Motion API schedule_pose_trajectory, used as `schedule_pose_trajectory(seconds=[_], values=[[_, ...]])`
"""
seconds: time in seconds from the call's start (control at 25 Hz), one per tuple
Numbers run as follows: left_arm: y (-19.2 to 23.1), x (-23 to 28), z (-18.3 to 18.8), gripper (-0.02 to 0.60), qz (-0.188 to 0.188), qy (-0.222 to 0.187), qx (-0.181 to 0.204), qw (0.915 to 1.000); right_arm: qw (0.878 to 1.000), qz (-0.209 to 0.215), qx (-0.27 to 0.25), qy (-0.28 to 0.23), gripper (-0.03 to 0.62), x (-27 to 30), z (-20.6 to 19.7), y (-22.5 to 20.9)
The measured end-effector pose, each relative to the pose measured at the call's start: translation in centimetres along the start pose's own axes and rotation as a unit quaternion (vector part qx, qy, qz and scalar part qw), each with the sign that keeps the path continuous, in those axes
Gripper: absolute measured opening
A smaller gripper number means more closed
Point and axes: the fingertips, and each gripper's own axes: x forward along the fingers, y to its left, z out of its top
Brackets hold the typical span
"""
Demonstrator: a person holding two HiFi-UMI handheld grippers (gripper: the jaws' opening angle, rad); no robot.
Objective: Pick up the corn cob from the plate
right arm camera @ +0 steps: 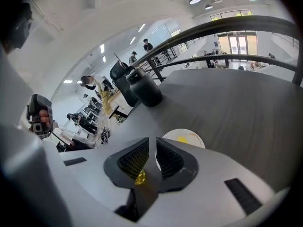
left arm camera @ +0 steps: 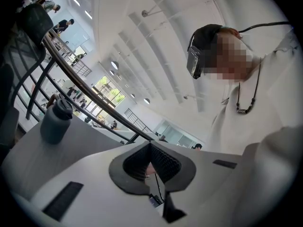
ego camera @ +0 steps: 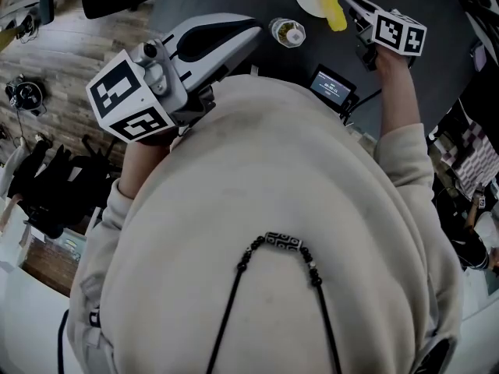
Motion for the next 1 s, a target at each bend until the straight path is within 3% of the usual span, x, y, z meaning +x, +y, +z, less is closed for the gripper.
schedule_pose_trajectory(seconds=[1.0], values=[[0.3, -1.6, -0.9, 0.000, 0.038, -0.016, -0.008, 0.9991, 0.996, -0.053, 0.004, 0.076, 0.230, 3.8, -3.4, -4.0]])
